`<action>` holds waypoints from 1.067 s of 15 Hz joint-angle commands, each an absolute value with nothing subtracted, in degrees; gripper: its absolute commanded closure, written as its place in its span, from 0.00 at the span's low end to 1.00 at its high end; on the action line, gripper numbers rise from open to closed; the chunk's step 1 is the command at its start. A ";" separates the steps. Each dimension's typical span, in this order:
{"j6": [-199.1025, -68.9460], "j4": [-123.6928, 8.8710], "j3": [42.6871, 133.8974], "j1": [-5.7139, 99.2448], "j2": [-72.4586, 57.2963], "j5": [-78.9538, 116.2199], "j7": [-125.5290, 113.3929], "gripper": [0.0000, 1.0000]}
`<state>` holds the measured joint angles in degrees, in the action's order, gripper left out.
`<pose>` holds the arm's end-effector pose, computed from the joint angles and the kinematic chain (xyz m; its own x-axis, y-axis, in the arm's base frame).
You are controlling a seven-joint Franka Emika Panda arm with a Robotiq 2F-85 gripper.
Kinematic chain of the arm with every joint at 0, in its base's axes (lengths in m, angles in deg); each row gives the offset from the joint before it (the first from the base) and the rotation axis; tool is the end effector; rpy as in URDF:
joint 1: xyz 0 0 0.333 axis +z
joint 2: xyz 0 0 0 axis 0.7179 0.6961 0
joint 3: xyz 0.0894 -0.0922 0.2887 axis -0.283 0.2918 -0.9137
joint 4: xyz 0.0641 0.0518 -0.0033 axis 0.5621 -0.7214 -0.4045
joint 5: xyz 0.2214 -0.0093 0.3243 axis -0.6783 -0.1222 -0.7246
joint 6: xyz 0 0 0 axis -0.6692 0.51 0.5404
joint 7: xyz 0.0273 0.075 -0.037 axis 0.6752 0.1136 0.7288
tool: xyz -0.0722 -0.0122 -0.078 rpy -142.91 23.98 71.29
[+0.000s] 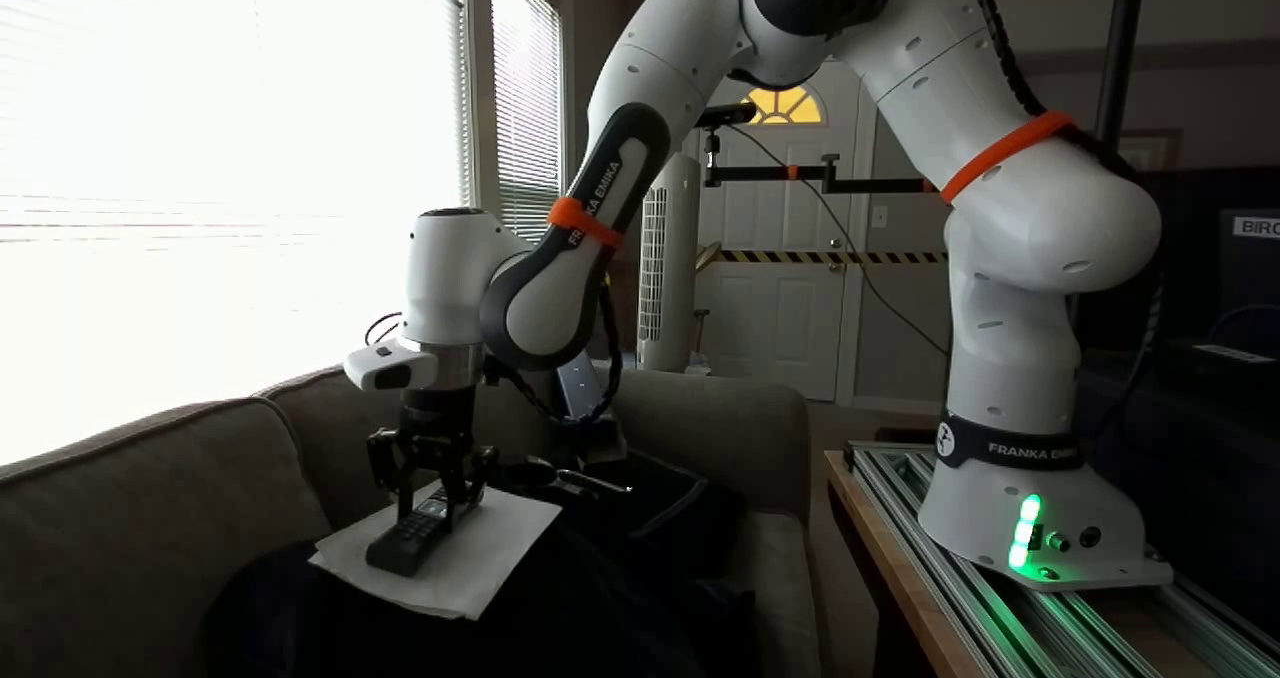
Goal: Put the remote on the paper towel
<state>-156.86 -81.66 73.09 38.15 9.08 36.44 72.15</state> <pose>0.6054 0.0496 0.1745 -0.0576 0.9977 -0.0360 0.9848 0.0627 0.1619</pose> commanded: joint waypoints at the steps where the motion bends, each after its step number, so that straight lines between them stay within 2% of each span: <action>1: -158.66 -86.25 72.63 37.15 6.73 31.68 73.45 0.73; 3: -159.29 -86.73 72.64 37.03 6.91 30.61 73.67 0.22; 5: -159.87 -87.65 72.85 37.01 5.93 30.26 73.54 0.19; 8: -160.38 -92.85 69.87 34.53 -0.99 26.27 73.78 0.00; 14: -147.50 -103.55 60.36 28.43 -19.86 5.18 76.75 0.00; 16: -142.77 -105.59 66.29 34.26 -25.66 -3.54 76.59 0.00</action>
<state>-149.03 -99.83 63.01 31.20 -15.59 6.93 75.06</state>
